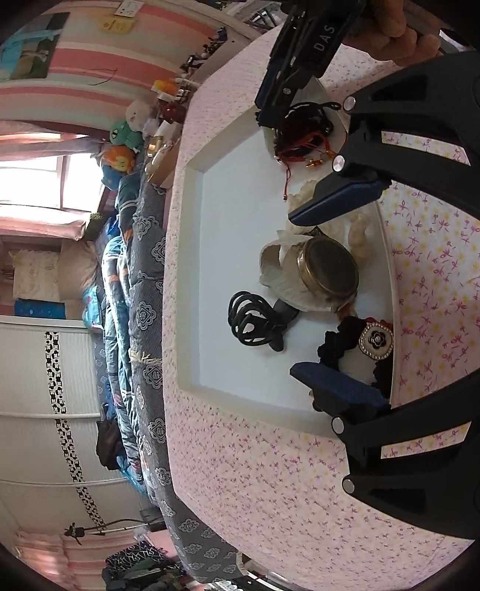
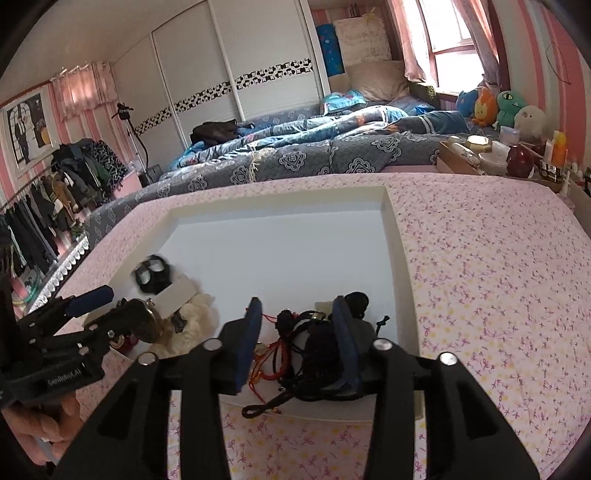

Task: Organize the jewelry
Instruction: 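Open both tools to release the watch and charm in the tray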

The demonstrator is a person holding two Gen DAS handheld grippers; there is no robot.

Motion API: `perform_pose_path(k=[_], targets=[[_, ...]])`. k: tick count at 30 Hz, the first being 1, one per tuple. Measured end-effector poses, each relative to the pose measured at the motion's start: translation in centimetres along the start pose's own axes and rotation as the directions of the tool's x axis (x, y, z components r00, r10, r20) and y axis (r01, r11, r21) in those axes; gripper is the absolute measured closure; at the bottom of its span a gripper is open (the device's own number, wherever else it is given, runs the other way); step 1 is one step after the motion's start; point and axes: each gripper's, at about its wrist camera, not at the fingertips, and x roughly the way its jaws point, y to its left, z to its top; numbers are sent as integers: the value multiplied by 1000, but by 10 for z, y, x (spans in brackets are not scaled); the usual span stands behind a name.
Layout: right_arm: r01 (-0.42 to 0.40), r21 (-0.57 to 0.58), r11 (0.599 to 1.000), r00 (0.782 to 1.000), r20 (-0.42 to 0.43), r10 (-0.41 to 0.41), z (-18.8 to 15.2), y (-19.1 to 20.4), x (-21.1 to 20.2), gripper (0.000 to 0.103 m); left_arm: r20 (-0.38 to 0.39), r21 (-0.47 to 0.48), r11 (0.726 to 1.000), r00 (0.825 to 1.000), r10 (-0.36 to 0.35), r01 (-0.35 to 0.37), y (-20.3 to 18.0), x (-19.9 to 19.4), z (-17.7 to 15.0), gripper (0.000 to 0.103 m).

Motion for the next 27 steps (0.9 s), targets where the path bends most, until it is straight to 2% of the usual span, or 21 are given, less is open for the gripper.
perform_pose_path(k=[3,9,12,27], targets=[[-24,11,1000,1000,4,24,1,-2,-2,52,13,-8,1000,1000,-14,14,2,-5,1,24],[-43,4,999,999,19,43,3,-1,-7,46,28,-17,999,999,-42,42,5,-13,1,20],[-52,4,999,998,26,51,4,-2,-8,44,37,-36,996,996,-78,80,8,-17,2,17],[-53,19,998,998,45,52,6,-7,-17,43,86,-32,993,990,-110,113,3,-33,7,15]])
